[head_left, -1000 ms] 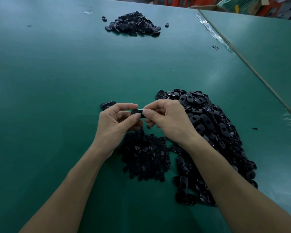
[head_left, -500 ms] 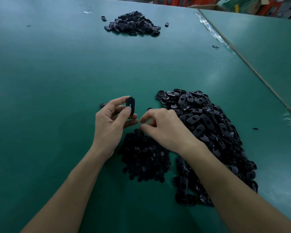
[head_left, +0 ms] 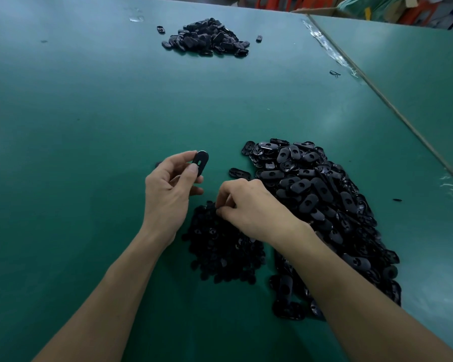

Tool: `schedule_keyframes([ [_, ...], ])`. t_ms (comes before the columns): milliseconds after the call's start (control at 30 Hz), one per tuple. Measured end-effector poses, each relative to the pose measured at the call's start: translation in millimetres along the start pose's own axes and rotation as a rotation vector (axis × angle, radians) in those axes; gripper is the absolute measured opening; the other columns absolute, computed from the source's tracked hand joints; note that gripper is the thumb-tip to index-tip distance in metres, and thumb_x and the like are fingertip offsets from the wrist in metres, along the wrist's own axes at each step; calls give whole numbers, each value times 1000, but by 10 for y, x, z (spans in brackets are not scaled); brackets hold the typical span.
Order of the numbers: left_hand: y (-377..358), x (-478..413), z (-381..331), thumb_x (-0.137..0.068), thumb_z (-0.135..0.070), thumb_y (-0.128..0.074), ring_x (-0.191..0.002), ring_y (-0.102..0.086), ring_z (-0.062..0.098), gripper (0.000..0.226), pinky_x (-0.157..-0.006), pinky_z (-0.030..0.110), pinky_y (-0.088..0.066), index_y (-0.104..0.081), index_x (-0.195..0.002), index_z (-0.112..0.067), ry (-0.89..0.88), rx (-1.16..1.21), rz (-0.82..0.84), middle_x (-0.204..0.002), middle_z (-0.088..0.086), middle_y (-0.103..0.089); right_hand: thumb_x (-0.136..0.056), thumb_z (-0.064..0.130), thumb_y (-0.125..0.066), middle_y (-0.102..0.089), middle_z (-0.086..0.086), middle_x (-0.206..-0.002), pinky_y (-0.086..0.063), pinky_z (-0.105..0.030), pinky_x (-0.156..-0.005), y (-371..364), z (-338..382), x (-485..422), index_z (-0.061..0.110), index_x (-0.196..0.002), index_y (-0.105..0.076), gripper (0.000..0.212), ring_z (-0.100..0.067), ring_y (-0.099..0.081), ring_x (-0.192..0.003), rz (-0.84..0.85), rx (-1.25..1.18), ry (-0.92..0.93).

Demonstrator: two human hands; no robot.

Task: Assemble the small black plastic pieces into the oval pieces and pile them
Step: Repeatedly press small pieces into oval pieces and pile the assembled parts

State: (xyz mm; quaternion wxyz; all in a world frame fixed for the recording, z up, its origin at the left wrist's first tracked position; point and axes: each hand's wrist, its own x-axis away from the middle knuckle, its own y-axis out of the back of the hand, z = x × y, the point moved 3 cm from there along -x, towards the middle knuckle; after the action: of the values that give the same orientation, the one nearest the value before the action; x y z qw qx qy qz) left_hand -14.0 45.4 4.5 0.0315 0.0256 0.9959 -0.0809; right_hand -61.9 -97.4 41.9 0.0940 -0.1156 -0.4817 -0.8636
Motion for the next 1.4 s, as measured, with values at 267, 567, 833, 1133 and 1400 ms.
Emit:
schedule_keyframes([
  [267, -15, 24, -14, -102, -2, -53, -82, -74, 17, 19, -67, 25, -60, -68, -109, -12, 43, 59, 22, -100, 1, -71, -103, 16, -50, -66, -5, -118, -48, -26, -95, 135, 32, 41, 16, -123, -67, 27, -17, -59, -111, -142, -59, 40],
  [567, -5, 25, -3, -101, -2, -56, -82, -73, 14, 19, -66, 25, -60, -70, -105, -16, 28, 37, 30, -101, 0, -71, -100, 12, -56, -63, 13, -78, -49, -13, -72, 219, 43, 40, 17, -102, -74, 18, -3, -63, -78, -231, -191, 91],
  [833, -47, 53, 24, -94, -1, -66, -78, -70, 18, 23, -69, 35, -61, -73, -102, -21, -24, -158, 173, -92, 3, -74, -96, 14, -64, -66, 14, -80, -43, -5, -69, 254, 85, 52, 18, -105, -78, 17, 5, -60, -70, -375, -206, 136],
  [1133, -89, 96, -12, -88, -4, -73, -77, -75, 17, 13, -70, 22, -58, -72, -98, -12, 47, 38, 159, -88, 6, -78, -90, 12, -72, -74, 3, -95, -43, 0, -74, 208, 118, 50, 18, -106, -79, 18, 2, -62, -79, -502, -247, 169],
  [1400, -80, 90, -8, -87, 2, -72, -79, -75, 21, 17, -73, 25, -59, -75, -92, -14, 86, 95, 137, -87, 9, -77, -88, 11, -71, -67, 13, -75, -51, -10, -68, 202, 105, 53, 20, -87, -71, 9, 0, -64, -73, -512, -281, 121],
])
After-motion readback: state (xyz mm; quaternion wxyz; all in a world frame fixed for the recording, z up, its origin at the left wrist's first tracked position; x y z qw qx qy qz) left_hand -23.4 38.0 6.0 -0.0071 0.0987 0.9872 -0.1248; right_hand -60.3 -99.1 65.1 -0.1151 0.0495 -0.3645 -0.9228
